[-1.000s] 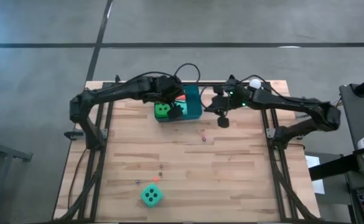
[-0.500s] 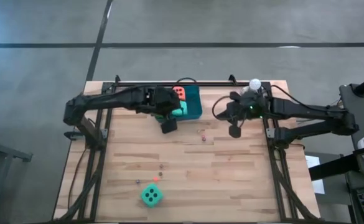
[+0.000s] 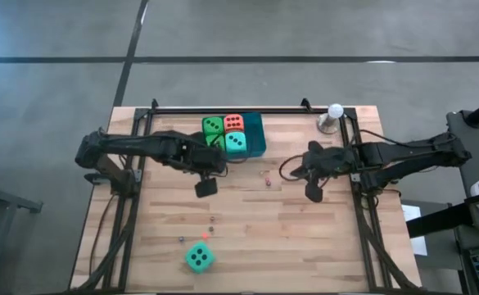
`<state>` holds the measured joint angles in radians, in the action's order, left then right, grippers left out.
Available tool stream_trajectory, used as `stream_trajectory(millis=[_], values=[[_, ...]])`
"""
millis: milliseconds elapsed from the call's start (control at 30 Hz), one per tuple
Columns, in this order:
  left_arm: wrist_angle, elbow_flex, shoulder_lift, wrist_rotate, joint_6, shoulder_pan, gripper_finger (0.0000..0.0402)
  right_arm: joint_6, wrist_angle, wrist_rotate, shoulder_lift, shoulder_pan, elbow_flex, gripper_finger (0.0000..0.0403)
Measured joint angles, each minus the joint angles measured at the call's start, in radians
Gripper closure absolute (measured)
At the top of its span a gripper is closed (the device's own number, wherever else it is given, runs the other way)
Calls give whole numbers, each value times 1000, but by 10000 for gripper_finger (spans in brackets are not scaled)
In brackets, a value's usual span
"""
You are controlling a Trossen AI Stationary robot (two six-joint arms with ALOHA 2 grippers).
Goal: Pick & Place Dice
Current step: Put the blue dice into the blue bin
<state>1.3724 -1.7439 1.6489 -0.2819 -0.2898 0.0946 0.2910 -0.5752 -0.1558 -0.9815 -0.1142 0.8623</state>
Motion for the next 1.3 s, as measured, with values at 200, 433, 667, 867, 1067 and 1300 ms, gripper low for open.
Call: stream_trajectory(millis=[200, 433, 667, 867, 1067, 1300], values=[[19, 0, -1, -17, -25, 86, 15, 89, 1, -7, -45, -77, 0, 394], [18, 0, -5, -22, -159, 200, 16, 136, 0, -5, -103, -148, 0, 394], [16, 0, -2, -21, -483, 344, 17, 157, 2, -4, -135, -216, 0, 394], [13, 2, -1, 7, -751, 481, 18, 150, 3, -4, -130, -263, 0, 394], [-97, 103, 0, 34, -1011, 626, 19, 70, 3, -3, -127, -280, 0, 394], [-420, 321, 0, 241, -1270, 719, 16, 15, 4, -3, -127, -279, 0, 394]])
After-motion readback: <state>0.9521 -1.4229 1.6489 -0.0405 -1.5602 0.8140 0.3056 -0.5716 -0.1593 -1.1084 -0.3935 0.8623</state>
